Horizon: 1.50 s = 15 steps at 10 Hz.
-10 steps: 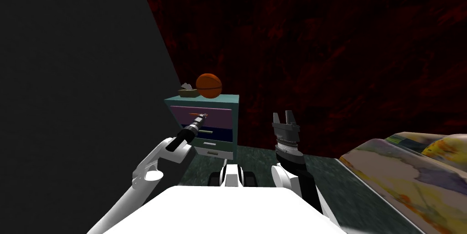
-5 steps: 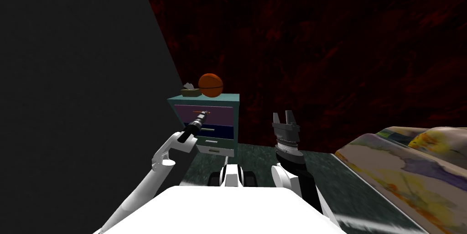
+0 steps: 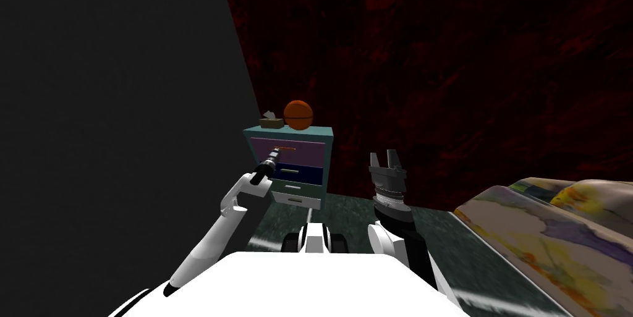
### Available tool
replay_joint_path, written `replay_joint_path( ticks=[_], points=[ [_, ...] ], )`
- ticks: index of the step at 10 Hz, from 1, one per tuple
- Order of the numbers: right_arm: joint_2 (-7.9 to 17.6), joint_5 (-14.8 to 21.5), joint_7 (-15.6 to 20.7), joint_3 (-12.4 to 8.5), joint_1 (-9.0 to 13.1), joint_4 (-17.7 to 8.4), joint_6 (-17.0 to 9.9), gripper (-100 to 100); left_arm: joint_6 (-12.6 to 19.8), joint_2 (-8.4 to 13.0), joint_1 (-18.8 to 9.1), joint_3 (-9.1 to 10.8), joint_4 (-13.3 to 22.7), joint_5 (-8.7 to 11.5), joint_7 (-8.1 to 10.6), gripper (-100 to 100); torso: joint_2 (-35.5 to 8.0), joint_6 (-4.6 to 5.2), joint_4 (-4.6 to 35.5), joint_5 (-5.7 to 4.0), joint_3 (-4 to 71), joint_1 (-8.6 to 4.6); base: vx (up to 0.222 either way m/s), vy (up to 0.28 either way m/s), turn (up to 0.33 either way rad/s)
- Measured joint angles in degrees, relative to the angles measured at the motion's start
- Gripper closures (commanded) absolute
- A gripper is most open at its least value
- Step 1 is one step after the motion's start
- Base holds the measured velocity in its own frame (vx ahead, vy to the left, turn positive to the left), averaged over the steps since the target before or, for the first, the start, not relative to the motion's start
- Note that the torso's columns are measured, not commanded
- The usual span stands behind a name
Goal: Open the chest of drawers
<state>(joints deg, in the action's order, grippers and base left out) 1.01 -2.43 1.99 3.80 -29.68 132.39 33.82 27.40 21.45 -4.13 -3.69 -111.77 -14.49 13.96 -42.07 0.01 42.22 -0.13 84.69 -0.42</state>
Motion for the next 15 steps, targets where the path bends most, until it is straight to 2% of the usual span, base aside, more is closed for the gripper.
replay_joint_path(
  ticks=[2, 4, 5, 7, 8, 9, 11, 13, 15],
  points=[
    [0.0, 0.0, 0.0, 0.0, 0.0, 0.0, 0.0, 0, 0.1, -0.3, -0.5, -0.06, 2.6, -0.4, -0.04, 100, 0.0, 0.00, 0.0, 0.05, 0.0, 0.19, -0.044, 0.023, -0.021],
    [0.0, 0.0, 0.0, 0.0, 0.0, 0.0, 0.0, 0, -0.9, -2.5, -3.7, 0.23, 5.9, -3.4, 2.43, 100, -0.6, -0.02, 0.2, 0.23, -0.4, 0.72, -0.137, 0.071, -0.019],
    [0.0, 0.0, 0.0, 0.0, 0.0, 0.0, 0.0, 0, -0.8, -2.8, -5.3, 0.18, 7.4, -4.4, 2.80, 100, -0.3, -0.02, 0.1, 0.14, -0.2, 0.45, -0.034, 0.017, 0.007],
    [0.0, 0.0, 0.0, 0.0, 0.0, 0.0, 0.0, 0, -1.1, -3.2, -7.7, 0.25, 11.3, -5.1, 2.91, 100, 0.1, -0.01, 0.0, 0.08, 0.1, 0.24, -0.058, 0.039, -0.020],
    [0.0, 0.0, 0.0, 0.0, 0.0, 0.0, 0.0, 0, -1.7, -5.0, -9.1, 0.32, 13.0, -7.0, 4.17, 100, -0.3, 0.01, 0.1, 0.15, -0.1, 0.56, -0.165, 0.090, -0.038],
    [0.0, 0.0, 0.0, 0.0, 0.0, 0.0, 0.0, 0, -2.2, -5.9, -10.8, 0.45, 15.1, -8.7, 5.34, 100, -0.5, -0.02, 0.2, 0.18, -0.3, 0.60, -0.088, 0.046, 0.000],
    [0.0, 0.0, 0.0, 0.0, 0.0, 0.0, 0.0, 0, -2.0, -6.2, -13.6, 0.37, 18.6, -9.9, 5.76, 100, 0.0, -0.01, 0.0, 0.09, 0.0, 0.28, -0.074, 0.044, -0.017],
    [0.0, 0.0, 0.0, 0.0, 0.0, 0.0, 0.0, 0, -2.2, -8.6, -17.2, 0.36, 21.6, -12.6, 8.03, 100, -0.4, -0.01, 0.1, 0.15, -0.2, 0.50, -0.120, 0.063, -0.020],
    [0.0, 0.0, 0.0, 0.0, 0.0, 0.0, 0.0, 0, -2.8, -9.4, -20.4, 0.57, 25.3, -14.9, 8.62, 100, 0.0, -0.01, 0.0, 0.10, 0.0, 0.31, -0.008, 0.012, 0.004]
  ],
)
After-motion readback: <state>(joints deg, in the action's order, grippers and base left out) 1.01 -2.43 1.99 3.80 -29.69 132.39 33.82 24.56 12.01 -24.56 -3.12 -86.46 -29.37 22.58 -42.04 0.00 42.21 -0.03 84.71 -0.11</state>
